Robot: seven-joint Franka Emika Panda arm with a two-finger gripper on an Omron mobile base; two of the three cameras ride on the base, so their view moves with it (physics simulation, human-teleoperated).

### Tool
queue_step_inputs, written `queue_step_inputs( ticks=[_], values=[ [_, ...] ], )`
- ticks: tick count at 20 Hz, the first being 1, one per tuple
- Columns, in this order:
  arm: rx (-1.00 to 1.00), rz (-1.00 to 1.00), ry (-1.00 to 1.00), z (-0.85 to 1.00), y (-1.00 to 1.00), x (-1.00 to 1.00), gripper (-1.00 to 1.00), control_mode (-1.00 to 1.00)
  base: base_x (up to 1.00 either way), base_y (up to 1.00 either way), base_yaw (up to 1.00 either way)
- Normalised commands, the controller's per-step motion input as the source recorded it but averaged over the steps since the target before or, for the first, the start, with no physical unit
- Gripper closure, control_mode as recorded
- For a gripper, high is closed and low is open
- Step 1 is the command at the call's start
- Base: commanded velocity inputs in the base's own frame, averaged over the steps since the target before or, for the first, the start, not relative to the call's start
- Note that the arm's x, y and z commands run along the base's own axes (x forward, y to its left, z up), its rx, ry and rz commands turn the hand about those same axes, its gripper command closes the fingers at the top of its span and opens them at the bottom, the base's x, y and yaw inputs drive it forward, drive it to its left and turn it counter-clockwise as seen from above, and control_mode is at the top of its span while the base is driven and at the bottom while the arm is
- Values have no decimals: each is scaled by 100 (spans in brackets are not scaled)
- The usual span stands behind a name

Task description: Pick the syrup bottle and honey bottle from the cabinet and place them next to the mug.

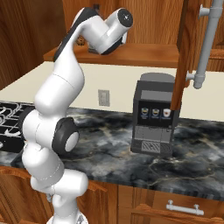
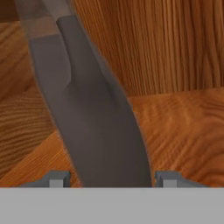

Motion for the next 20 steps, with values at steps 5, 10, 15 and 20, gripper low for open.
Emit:
queue_step_inputs(
  ticks=[5, 10, 15, 20],
  values=[
    [0, 0, 0, 0, 11, -63, 100, -100, 0, 0, 0],
    [0, 0, -1, 0, 15, -74, 100, -100, 0, 0, 0],
    [0, 1, -2, 0, 25, -93, 100, -100, 0, 0, 0],
    [0, 2, -3, -7, 23, -97, 100, -100, 0, 0, 0]
  ],
)
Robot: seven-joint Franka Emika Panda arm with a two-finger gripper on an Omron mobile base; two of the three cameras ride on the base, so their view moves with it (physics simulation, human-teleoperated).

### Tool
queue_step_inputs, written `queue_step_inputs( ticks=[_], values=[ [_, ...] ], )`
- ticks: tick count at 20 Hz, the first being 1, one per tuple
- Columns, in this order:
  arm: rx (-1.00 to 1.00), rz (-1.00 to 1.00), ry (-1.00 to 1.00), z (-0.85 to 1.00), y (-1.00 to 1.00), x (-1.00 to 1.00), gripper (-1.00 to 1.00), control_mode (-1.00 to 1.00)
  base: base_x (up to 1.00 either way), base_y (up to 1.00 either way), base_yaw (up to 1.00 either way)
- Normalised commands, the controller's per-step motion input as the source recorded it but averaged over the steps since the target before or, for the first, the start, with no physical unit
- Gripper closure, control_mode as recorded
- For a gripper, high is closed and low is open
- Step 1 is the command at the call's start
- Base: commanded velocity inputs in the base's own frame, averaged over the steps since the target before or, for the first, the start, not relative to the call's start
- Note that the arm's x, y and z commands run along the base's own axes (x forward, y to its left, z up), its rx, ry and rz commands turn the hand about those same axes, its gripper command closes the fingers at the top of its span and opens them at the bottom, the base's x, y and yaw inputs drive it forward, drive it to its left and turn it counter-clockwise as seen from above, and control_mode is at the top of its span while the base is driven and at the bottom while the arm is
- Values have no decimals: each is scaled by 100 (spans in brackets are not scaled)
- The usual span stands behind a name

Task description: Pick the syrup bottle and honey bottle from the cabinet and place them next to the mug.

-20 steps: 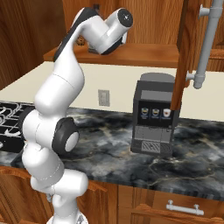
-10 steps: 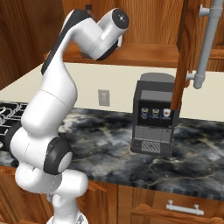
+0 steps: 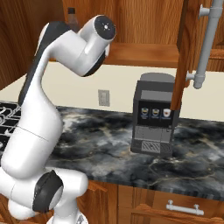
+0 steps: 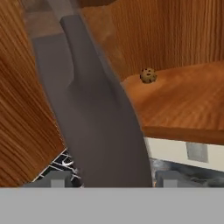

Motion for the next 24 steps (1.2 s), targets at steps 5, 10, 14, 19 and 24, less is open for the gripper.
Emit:
queue_step_inputs(
  ticks=[5, 10, 14, 19, 24],
  values=[
    [0, 6, -12, -68, 25, -94, 100, -100, 0, 0, 0],
    [0, 16, -12, -100, 32, -39, 100, -100, 0, 0, 0],
    [0, 29, -5, -91, 40, 0, 100, -100, 0, 0, 0],
    [0, 34, 0, -27, 8, 32, 100, -100, 0, 0, 0],
    [0, 36, 0, -3, 0, 23, 100, -100, 0, 0, 0]
  ],
)
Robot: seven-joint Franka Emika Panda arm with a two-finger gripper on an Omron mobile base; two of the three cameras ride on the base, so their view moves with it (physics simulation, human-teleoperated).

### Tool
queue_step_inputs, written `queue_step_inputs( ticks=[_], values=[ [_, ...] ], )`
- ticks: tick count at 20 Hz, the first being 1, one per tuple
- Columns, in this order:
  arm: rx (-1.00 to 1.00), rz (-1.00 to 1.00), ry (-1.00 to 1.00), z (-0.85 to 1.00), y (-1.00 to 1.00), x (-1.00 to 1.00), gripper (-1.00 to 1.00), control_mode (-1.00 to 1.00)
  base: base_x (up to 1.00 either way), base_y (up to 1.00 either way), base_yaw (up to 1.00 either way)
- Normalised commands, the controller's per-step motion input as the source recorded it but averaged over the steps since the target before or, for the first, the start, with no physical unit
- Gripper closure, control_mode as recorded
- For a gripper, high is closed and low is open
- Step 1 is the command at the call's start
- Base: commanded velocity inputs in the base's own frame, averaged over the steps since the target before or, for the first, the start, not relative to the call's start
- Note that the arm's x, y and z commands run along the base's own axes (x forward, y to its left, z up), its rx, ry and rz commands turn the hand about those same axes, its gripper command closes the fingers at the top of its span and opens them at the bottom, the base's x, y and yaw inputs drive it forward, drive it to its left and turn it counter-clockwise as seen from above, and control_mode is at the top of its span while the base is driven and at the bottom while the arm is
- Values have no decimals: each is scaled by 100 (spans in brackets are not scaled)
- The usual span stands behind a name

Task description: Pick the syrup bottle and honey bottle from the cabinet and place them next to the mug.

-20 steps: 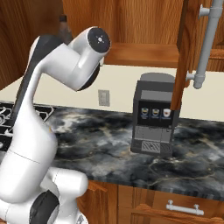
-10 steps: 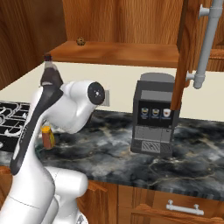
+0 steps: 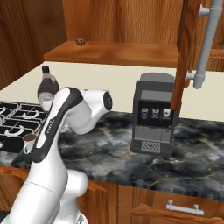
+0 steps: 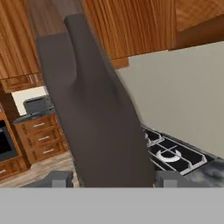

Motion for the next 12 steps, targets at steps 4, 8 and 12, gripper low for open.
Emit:
queue_step_inputs(
  ticks=[4, 8, 12],
  values=[
    [0, 29, 0, -14, 1, 3, 100, -100, 0, 0, 0],
    [0, 11, 0, -41, 0, -4, 100, -100, 0, 0, 0],
    [0, 3, 0, -52, 0, -14, 100, -100, 0, 0, 0]
  ],
)
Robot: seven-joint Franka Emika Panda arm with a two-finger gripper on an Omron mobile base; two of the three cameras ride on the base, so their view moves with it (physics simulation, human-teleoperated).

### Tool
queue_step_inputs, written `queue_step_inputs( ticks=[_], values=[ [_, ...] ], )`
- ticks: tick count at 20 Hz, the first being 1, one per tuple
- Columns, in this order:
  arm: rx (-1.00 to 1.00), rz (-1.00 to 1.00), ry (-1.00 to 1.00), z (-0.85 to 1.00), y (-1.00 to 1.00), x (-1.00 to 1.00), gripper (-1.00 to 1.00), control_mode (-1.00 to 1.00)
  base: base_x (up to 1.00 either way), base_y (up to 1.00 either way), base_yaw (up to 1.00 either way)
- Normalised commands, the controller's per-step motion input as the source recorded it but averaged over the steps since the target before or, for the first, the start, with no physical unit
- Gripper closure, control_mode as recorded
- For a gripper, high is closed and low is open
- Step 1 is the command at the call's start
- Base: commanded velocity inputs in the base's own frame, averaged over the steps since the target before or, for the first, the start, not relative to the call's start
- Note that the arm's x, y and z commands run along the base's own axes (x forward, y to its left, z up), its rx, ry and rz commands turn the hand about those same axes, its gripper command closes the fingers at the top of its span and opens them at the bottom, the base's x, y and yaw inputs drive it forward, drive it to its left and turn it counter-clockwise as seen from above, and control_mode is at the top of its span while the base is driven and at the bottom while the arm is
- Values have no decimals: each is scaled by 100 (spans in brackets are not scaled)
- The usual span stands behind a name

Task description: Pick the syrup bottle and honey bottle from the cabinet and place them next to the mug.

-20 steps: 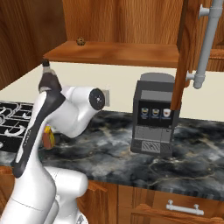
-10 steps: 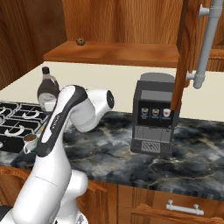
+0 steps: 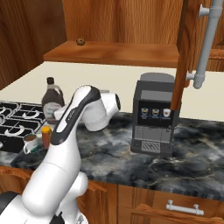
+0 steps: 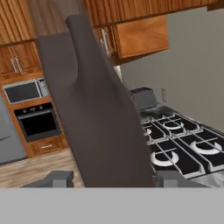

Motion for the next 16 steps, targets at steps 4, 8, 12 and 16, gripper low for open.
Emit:
queue_step_inputs(
  ticks=[4, 8, 12, 16],
  values=[
    [0, 1, 1, -56, 0, -11, 100, -100, 0, 0, 0],
    [0, 0, 4, -59, 0, -6, 100, -100, 0, 0, 0],
    [0, 0, 6, -58, 0, -4, 100, -100, 0, 0, 0],
    [0, 0, 9, -50, 0, 0, 100, -100, 0, 0, 0]
  ],
)
